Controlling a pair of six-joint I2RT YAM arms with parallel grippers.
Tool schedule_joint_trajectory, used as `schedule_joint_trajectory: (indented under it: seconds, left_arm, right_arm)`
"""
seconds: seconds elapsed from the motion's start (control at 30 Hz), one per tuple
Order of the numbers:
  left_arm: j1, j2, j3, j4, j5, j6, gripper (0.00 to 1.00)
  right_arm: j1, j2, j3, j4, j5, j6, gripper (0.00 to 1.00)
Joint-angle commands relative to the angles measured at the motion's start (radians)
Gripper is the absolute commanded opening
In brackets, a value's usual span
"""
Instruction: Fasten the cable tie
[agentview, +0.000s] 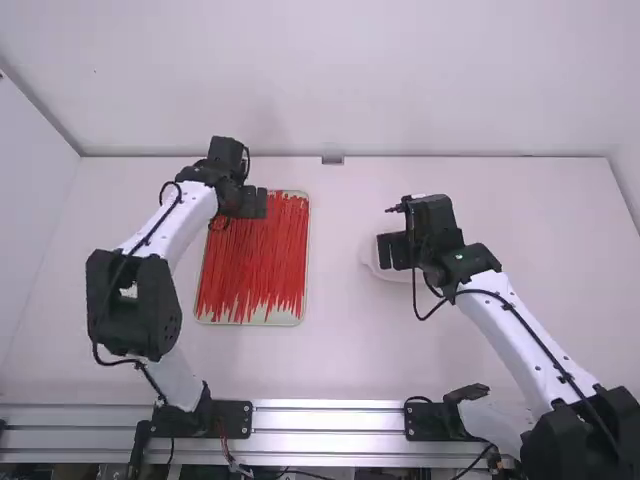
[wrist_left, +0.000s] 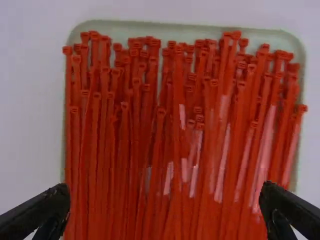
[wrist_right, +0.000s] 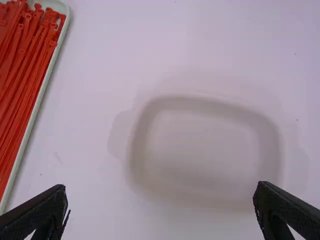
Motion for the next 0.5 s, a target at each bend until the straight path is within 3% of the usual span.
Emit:
schedule_joint_trajectory:
  seconds: [0.0, 0.47]
  left_arm:
    - [0.040, 0.018, 0.017, 0.011, 0.035, 0.005, 0.99]
    - [0.096, 0.044, -0.036, 0.188, 0.088, -0.003, 0.99]
  right_arm:
    - [0.001, 0.004, 0.031, -0.002, -0.002, -0.001, 0.99]
    - [0.001, 0.004, 0.031, -0.002, -0.002, 0.000, 0.99]
